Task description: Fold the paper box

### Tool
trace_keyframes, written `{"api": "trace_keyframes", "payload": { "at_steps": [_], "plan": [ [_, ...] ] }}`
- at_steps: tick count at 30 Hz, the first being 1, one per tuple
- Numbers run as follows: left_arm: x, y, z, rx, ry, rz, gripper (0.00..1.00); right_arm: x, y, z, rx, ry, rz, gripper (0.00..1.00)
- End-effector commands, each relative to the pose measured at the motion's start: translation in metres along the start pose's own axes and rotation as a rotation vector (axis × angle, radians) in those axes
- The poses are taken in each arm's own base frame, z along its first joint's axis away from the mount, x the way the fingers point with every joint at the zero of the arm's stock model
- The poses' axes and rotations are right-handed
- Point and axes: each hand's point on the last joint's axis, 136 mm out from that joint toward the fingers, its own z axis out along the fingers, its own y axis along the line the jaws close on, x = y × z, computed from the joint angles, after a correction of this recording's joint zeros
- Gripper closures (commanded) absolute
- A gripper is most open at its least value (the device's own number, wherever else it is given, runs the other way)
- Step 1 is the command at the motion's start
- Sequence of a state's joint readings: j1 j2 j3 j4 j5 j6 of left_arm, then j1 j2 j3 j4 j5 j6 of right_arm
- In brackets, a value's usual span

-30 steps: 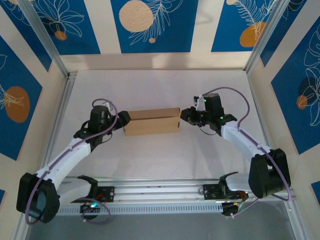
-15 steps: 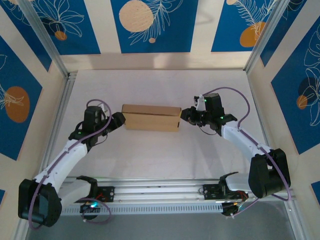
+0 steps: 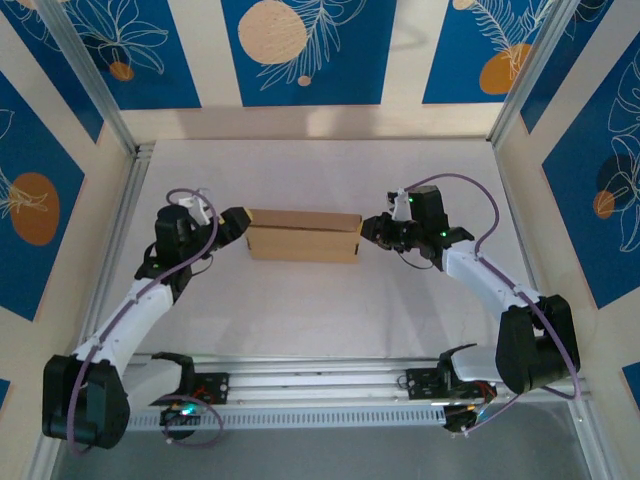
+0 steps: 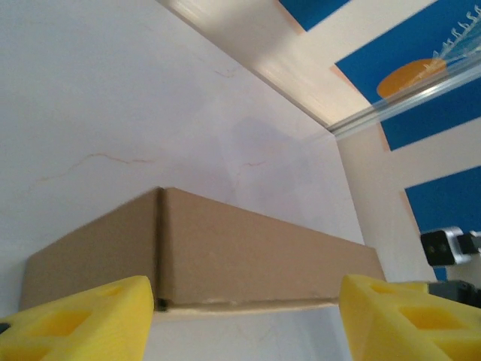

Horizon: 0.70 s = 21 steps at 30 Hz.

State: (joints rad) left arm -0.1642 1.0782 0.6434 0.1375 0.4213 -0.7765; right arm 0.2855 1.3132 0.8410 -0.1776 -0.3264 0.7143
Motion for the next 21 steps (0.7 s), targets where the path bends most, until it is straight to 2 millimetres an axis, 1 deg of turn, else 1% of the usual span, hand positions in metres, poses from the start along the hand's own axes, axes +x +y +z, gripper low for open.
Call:
{"api": "trace_keyframes", "payload": {
  "at_steps": [1, 7, 13, 17, 21],
  "plan": [
    [-0.014, 0.006, 0.004, -0.006, -0.021, 0.003, 0.34, 0.030, -0.044, 0.006, 0.154, 0.105, 0.101, 0.83],
    [-0.016, 0.015, 0.018, -0.018, 0.002, 0.009, 0.36, 0.028, -0.043, 0.006, 0.149, 0.108, 0.102, 0.83],
    [-0.009, 0.029, 0.029, -0.037, 0.024, -0.013, 0.38, 0.027, -0.042, 0.008, 0.144, 0.115, 0.100, 0.83],
    [0.002, 0.044, 0.034, -0.052, 0.032, -0.068, 0.42, 0.027, -0.042, 0.009, 0.146, 0.116, 0.104, 0.83],
    [0.022, 0.066, 0.037, -0.077, 0.039, -0.154, 0.49, 0.027, -0.043, 0.009, 0.151, 0.118, 0.106, 0.83]
  ]
}}
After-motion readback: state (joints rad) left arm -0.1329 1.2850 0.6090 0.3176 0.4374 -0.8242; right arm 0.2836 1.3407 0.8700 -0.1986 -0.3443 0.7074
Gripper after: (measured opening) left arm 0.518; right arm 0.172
